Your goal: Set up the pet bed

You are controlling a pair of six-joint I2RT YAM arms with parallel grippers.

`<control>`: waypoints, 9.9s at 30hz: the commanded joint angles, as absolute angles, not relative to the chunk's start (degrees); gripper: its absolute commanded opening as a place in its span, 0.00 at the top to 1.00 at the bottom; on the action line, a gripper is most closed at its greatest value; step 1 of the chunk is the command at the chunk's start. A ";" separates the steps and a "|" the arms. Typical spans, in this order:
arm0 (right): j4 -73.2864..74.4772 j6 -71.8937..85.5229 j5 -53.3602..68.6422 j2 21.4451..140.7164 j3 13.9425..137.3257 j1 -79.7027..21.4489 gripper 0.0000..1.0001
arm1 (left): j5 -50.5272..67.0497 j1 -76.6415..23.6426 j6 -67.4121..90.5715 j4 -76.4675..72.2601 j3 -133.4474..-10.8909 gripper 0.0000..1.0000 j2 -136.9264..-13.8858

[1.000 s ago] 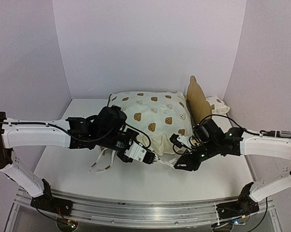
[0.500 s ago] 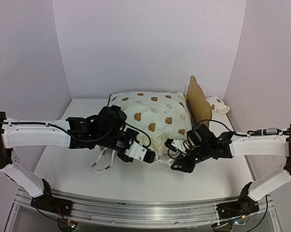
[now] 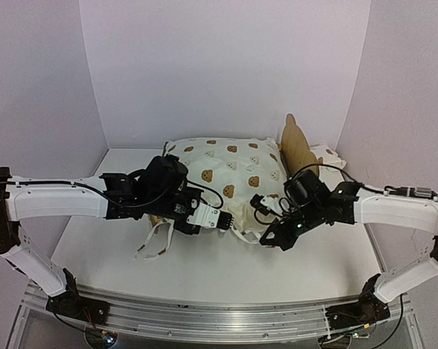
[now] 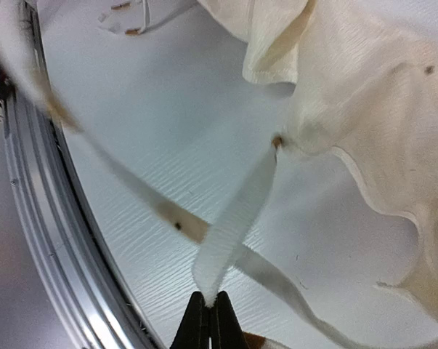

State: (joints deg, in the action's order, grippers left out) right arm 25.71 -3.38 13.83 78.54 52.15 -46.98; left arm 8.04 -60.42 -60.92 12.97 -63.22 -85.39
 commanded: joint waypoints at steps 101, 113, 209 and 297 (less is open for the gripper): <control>59.36 2.99 5.24 99.26 99.65 -29.66 0.56 | 0.56 -45.50 -39.38 14.98 -102.24 1.00 -117.92; 66.00 14.19 -3.41 114.83 107.88 -29.42 0.59 | 0.55 -45.35 -38.38 15.53 -102.31 1.00 -117.75; 68.95 15.54 8.76 116.51 93.32 -29.37 1.00 | 6.01 -46.41 -30.87 17.24 -103.56 1.00 -123.02; -38.87 23.79 -33.06 88.32 18.60 -49.85 1.00 | 12.92 -49.87 -23.13 21.08 -114.51 1.00 -127.87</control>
